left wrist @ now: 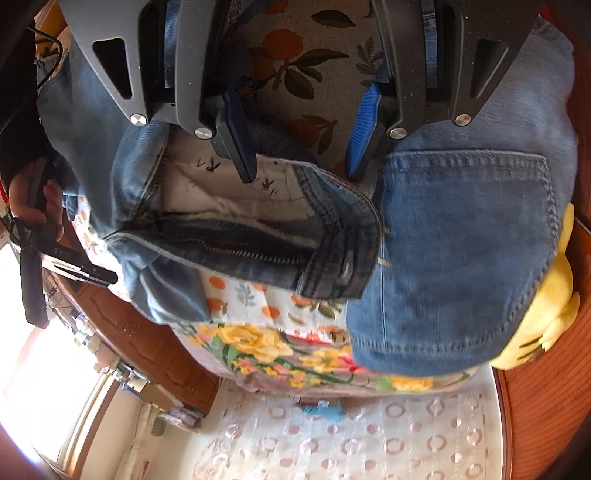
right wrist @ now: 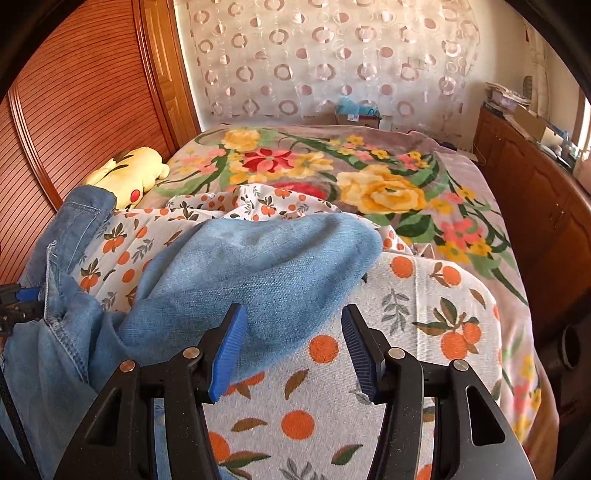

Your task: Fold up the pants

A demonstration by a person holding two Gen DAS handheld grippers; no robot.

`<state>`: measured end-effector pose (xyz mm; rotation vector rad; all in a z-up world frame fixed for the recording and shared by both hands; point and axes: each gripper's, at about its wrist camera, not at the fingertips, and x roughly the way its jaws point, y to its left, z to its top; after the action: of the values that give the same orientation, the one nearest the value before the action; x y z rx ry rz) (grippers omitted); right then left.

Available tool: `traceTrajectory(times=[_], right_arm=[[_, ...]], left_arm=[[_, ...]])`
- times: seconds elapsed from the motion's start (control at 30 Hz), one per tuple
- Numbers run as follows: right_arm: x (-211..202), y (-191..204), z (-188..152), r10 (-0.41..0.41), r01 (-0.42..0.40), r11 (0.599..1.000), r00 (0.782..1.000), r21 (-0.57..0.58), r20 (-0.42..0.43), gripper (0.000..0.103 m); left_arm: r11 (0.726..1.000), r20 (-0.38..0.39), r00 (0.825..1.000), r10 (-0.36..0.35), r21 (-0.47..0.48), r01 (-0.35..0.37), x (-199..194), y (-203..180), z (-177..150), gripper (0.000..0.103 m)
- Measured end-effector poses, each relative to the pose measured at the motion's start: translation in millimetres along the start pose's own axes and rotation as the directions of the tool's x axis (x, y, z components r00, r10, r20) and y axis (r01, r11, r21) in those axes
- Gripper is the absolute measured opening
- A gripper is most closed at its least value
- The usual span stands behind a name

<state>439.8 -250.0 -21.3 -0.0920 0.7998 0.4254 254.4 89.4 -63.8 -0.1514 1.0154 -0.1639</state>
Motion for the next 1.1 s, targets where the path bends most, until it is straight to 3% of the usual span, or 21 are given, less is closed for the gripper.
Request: traceTrajectory(times=[0.07, 0.1, 0.17, 0.2, 0.27, 0.57, 0.6, 0.63, 0.7, 0.9, 1.1], right_arm=[[5, -2, 0, -0.002, 0.002, 1.0, 1.0, 0.001, -0.016, 0.056], [9, -3, 1, -0.001, 0.001, 1.0, 1.0, 0.003, -0.024, 0.056], [14, -7, 3, 0.017, -0.016, 1.0, 0.999, 0.021, -0.038, 0.056], [18, -10, 4, 0.024, -0.023, 0.999, 0.999, 0.035, -0.044, 0.056], [22, -17, 7, 0.045, -0.041, 0.997, 0.998, 0.072, -0.049, 0.056], [37, -33, 14, 0.117, -0.106, 0.983, 0.991, 0.149, -0.066, 0.056], [36, -34, 14, 0.121, -0.11, 0.983, 0.991, 0.15, -0.064, 0.044], [35, -34, 13, 0.127, -0.117, 0.982, 0.99, 0.147, -0.056, 0.02], [31, -32, 12, 0.118, -0.112, 0.984, 0.992, 0.136, -0.035, 0.003], [-32, -45, 8, 0.105, -0.128, 0.98, 0.983, 0.152, 0.15, 0.001], [-109, -48, -12, 0.042, -0.081, 0.988, 0.958, 0.129, 0.284, 0.001]], left_arm=[[1.0, -0.009, 1.0, -0.003, 0.001, 0.003, 5, 1, -2, 0.049], [1.0, -0.007, 1.0, -0.007, 0.002, 0.007, 5, 2, -2, 0.039], [1.0, 0.01, 1.0, -0.015, 0.02, 0.015, 2, -1, -2, 0.03], [0.999, 0.023, 1.0, -0.017, 0.037, 0.016, -1, -3, -2, 0.016], [0.998, 0.058, 0.998, -0.004, 0.062, 0.0, -7, -4, 1, 0.008], [0.989, 0.229, 0.973, 0.002, 0.144, -0.036, -62, -12, 35, 0.007], [0.987, 0.255, 0.967, 0.01, 0.155, -0.051, -70, -14, 41, 0.007], [0.985, 0.272, 0.962, 0.015, 0.16, -0.061, -74, -15, 46, 0.007], [0.981, 0.318, 0.948, 0.026, 0.173, -0.085, -87, -16, 61, 0.007], [0.969, 0.404, 0.91, 0.089, 0.177, -0.174, -106, -9, 105, 0.006], [0.971, 0.449, 0.889, 0.089, 0.159, -0.177, -108, 2, 131, 0.007]])
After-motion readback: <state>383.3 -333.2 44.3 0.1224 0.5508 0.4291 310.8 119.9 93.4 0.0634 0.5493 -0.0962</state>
